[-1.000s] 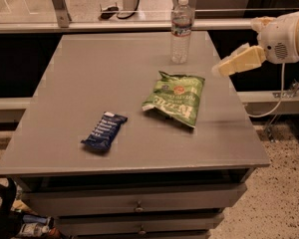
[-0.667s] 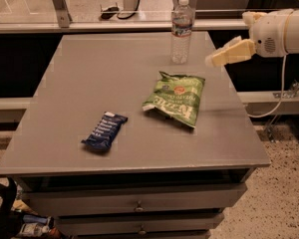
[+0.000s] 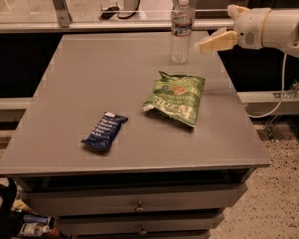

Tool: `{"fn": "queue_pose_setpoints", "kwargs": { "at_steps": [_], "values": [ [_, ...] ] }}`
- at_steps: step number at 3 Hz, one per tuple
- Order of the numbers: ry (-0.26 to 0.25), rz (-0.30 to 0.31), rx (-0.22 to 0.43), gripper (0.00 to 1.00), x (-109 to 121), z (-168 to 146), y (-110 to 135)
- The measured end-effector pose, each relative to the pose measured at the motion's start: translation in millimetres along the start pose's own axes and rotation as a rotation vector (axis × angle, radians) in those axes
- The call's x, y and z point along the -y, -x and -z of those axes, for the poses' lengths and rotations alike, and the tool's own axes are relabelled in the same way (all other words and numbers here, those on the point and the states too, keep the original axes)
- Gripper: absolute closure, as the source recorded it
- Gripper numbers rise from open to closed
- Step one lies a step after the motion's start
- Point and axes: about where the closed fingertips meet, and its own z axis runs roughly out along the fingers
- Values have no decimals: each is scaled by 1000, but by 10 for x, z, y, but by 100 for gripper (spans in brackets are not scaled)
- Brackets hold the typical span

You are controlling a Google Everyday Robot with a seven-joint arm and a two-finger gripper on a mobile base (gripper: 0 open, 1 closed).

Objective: Pick water bottle

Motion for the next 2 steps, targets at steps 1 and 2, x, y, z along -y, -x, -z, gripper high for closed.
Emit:
{"fn": "queue_pose_setpoints", "kwargs": {
  "at_steps": [1, 2],
  "values": [
    [54, -25, 36, 0, 117, -322, -32],
    [116, -65, 66, 0, 152, -620, -17]
  ]
}}
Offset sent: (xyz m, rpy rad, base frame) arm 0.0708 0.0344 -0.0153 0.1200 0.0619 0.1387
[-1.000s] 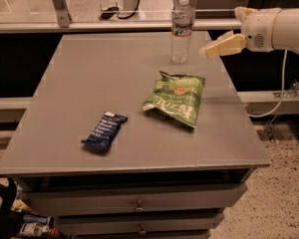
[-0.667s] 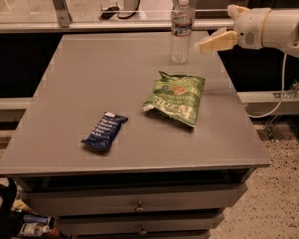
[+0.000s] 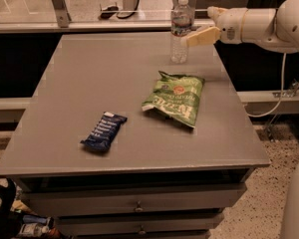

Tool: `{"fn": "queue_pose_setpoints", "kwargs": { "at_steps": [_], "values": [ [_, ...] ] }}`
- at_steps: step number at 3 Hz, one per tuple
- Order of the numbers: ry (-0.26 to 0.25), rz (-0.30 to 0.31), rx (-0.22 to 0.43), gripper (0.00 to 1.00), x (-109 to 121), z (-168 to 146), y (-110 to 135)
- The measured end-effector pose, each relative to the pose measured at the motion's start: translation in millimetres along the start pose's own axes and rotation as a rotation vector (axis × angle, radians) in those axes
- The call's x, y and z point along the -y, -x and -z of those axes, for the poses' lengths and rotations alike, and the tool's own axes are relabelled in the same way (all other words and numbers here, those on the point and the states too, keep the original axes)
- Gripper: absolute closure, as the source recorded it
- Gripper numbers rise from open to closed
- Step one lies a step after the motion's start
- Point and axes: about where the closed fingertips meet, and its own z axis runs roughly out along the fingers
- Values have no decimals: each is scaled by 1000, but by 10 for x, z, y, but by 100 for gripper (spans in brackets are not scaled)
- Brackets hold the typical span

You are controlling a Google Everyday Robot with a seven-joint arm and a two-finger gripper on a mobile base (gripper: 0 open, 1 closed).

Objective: Pick water bottle

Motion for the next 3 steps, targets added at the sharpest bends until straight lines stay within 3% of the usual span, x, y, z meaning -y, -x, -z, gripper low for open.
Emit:
{"fn": "queue_pose_setpoints", "kwargs": {
  "at_steps": [3],
  "values": [
    [80, -58, 81, 4, -42, -472, 114]
  ]
}}
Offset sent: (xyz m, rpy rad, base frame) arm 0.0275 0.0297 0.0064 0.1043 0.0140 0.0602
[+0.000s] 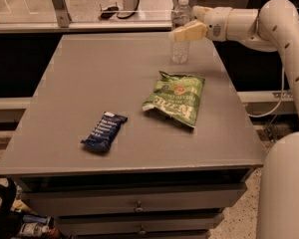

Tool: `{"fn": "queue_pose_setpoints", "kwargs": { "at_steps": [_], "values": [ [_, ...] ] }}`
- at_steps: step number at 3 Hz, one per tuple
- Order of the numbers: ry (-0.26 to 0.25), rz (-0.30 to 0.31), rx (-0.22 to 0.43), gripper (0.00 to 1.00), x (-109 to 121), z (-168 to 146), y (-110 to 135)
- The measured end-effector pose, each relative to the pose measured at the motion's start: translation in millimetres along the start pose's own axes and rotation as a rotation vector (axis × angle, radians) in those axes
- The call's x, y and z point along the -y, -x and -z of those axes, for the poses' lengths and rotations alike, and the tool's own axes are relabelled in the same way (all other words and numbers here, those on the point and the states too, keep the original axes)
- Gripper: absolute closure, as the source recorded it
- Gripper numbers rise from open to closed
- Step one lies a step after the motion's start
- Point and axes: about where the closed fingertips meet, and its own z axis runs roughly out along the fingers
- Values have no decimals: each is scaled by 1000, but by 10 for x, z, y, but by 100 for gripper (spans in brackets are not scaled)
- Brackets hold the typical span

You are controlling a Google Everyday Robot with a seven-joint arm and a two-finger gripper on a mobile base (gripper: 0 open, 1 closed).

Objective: Pick water bottle

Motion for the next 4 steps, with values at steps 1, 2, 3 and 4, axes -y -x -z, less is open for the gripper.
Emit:
{"fn": "queue_pose_setpoints", "kwargs": {
  "at_steps": [1, 2, 3, 4],
  "values": [
    [11, -4, 11, 25, -27, -85, 6],
    [16, -5, 11, 49, -43, -120, 2],
    [23, -7, 11, 79, -63, -165, -2],
    [27, -7, 11, 100, -76, -194, -5]
  ]
}}
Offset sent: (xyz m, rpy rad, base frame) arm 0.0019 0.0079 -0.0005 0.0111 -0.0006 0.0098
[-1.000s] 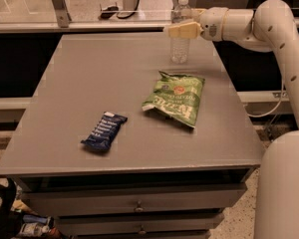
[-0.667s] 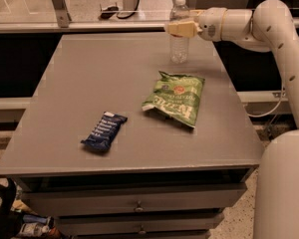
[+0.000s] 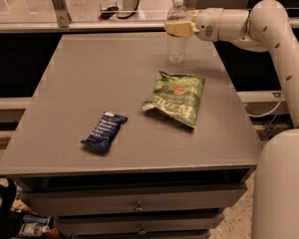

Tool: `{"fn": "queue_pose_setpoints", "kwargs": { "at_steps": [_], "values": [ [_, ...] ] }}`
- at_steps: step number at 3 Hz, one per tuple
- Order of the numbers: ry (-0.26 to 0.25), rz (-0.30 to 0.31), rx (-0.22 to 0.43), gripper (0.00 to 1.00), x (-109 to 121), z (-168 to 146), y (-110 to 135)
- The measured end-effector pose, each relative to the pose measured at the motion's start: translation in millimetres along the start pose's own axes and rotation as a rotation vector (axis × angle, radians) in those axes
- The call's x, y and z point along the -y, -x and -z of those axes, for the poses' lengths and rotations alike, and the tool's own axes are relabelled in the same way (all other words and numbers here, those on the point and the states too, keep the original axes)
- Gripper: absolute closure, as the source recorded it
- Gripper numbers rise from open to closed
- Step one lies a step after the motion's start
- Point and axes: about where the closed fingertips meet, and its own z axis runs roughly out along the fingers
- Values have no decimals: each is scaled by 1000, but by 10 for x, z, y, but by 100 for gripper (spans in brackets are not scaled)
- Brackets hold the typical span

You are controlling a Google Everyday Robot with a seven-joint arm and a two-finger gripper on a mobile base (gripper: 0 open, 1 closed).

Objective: Pick water bottle

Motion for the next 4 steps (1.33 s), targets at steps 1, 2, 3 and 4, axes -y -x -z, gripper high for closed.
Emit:
{"fn": "queue_pose_setpoints", "kwargs": {
  "at_steps": [1, 2, 3, 4],
  "values": [
    [1, 0, 0, 100, -3, -7, -1],
    [-10, 58, -15, 100, -13, 73, 171],
    [-21, 104, -19, 100, -32, 142, 305],
    [-23, 163, -13, 100, -104, 171, 470]
  ]
}}
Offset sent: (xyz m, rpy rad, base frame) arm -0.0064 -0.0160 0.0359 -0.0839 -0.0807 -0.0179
